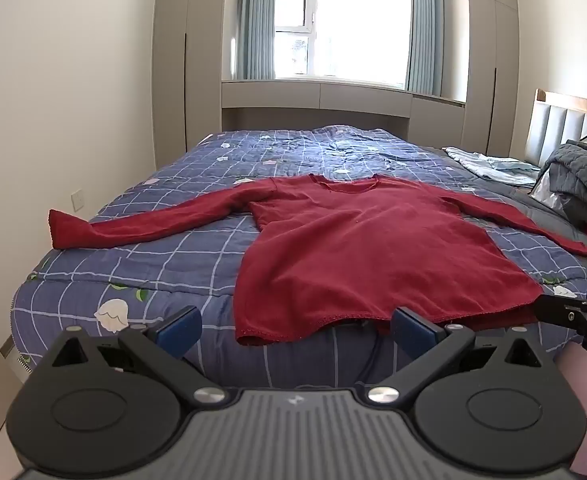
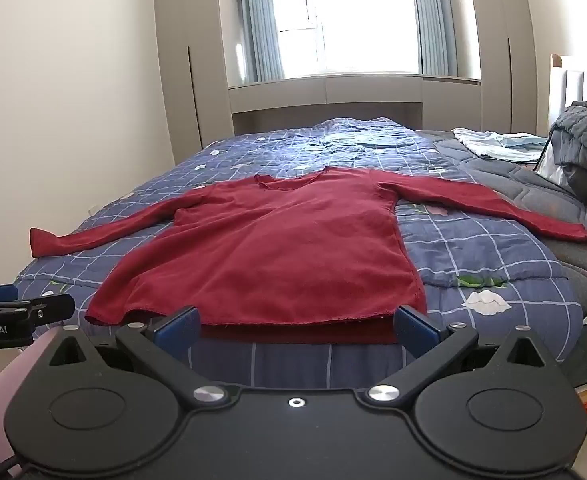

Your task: Fold small clothes

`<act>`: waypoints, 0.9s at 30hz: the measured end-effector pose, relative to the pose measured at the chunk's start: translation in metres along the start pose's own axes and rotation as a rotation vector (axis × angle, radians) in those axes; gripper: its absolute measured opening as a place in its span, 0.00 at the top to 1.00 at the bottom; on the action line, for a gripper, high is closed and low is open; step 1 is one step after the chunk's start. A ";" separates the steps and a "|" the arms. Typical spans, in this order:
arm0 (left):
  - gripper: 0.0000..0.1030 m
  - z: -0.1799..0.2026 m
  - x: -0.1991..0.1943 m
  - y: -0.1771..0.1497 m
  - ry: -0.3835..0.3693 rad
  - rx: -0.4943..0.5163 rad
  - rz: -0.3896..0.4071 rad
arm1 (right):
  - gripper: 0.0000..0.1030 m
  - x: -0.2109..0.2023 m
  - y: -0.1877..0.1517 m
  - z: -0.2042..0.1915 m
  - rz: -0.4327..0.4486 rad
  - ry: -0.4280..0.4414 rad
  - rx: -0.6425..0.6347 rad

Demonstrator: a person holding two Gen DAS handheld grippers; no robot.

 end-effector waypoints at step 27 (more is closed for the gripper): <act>0.00 0.000 0.000 0.000 0.001 0.003 0.000 | 0.00 0.000 -0.001 -0.004 -0.001 -0.006 -0.007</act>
Point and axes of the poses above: each gripper's, at about its wrist camera, not at the fingertips, and x roughly the way its jaws point, z to its right, y to its top, the point moved 8 cm from there along x, roughly the way its jaws point, and after that the axes turned 14 degrees about -z, right-handed, at the moved point
